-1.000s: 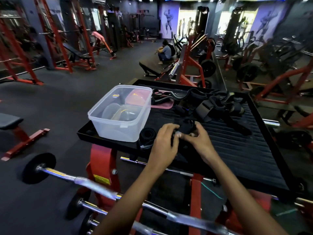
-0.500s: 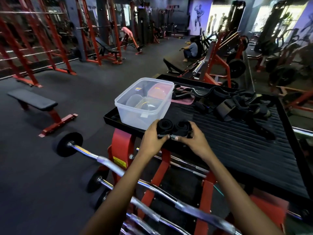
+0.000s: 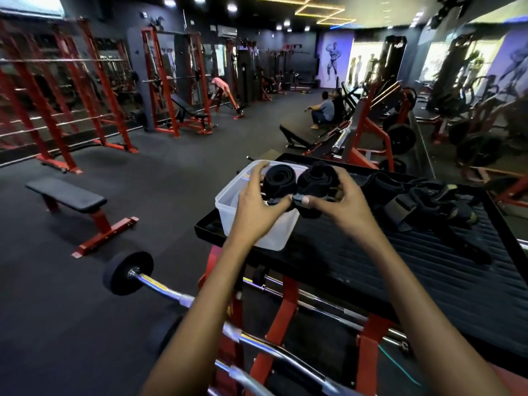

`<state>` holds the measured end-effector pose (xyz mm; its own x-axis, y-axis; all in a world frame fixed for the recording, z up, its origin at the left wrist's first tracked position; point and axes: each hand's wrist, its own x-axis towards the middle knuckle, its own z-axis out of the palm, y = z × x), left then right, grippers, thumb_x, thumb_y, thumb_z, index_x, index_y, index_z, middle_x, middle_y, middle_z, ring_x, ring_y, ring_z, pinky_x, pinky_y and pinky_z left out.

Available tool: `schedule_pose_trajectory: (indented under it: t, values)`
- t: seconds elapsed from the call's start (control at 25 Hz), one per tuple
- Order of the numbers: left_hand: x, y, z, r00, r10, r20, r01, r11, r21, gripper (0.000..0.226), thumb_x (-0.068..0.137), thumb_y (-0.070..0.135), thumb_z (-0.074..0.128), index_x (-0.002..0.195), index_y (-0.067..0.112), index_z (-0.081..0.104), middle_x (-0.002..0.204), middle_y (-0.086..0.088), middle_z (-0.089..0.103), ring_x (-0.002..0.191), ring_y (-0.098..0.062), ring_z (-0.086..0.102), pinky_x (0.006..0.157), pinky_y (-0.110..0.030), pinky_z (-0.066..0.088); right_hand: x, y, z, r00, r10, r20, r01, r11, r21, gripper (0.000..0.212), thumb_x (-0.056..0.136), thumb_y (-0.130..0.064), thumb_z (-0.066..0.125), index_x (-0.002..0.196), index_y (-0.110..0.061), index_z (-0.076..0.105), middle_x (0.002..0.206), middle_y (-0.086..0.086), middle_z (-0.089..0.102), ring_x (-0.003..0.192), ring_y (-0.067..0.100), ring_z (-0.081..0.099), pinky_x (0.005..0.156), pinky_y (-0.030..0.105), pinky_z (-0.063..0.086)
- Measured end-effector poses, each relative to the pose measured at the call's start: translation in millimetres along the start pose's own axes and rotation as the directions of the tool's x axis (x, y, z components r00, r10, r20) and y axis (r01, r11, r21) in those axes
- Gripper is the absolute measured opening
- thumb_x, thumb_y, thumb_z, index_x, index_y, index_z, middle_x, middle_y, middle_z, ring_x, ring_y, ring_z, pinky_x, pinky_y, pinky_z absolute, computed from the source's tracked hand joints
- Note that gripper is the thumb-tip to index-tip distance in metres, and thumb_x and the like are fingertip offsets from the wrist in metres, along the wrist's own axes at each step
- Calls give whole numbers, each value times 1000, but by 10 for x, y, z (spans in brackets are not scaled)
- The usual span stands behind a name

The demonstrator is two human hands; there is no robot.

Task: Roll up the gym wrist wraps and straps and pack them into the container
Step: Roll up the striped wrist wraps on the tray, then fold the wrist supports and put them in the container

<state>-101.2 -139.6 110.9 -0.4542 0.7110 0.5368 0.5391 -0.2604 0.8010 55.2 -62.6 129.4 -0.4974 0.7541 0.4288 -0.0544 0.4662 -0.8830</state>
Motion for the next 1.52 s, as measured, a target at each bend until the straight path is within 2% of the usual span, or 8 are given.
schedule_pose_trajectory:
  t: [0.2,0.4,0.72,0.92,1.04,1.2,1.32,1.52]
  values:
    - [681,-63,-721,978,-105,178,38,938,344,52,67,15,72,116,23,54,109,0,61,102,-17,59,82,-25,46,517,-171,594,997,63,41,-52,971,-233,58,69,-15,81,116,-13,48,110,-2,56,101,12,53,72,5,39]
    - [999,-457,-779,815,-343,468,-134,673,728,45,65,19,75,108,14,63,103,-7,66,95,-25,61,73,-30,47,711,0,997,958,249,141,-118,792,-599,28,70,-7,74,89,-8,52,110,22,61,99,33,58,79,38,47]
    - [1187,-802,-648,600,-527,602,-347,507,789,43,79,18,66,120,32,62,117,-4,62,104,-23,59,83,-31,50,872,312,1273,810,515,280,-61,549,-833,19,94,-24,52,107,-11,59,121,15,61,109,30,55,78,29,38]
    - [1205,-842,-632,572,-536,621,-386,492,780,36,84,32,62,120,33,62,125,-3,60,110,-24,57,94,-35,49,946,377,1181,747,603,280,-149,562,-813,25,84,-16,57,108,-14,64,114,15,66,82,21,55,70,30,42]
    - [1126,-842,-645,547,-555,627,-354,525,774,42,93,42,47,129,22,55,136,-5,52,122,-25,48,100,-35,40,922,383,1184,750,603,273,-157,563,-811,25,86,-18,58,111,-16,64,119,7,64,97,21,57,82,30,44]
    - [905,-857,-639,775,-313,549,-91,804,587,44,95,29,50,135,11,48,142,-10,45,130,-25,42,103,-29,31,798,360,1204,870,453,192,-194,676,-711,49,89,-31,61,130,-6,50,132,13,55,118,27,53,90,29,41]
    - [695,-675,-550,965,-60,257,-5,970,244,35,91,18,56,126,12,55,129,0,54,118,-13,49,88,-12,30,676,297,1111,958,288,-16,-261,844,-469,50,89,-28,63,132,-8,48,132,11,54,117,26,54,90,29,42]
    - [422,-217,-12,977,-185,104,204,953,-225,22,91,10,55,112,14,59,106,6,61,91,-5,58,82,-11,45,422,216,671,943,156,-295,-217,958,-189,24,88,-14,63,110,-6,60,100,3,61,90,13,58,72,13,45]
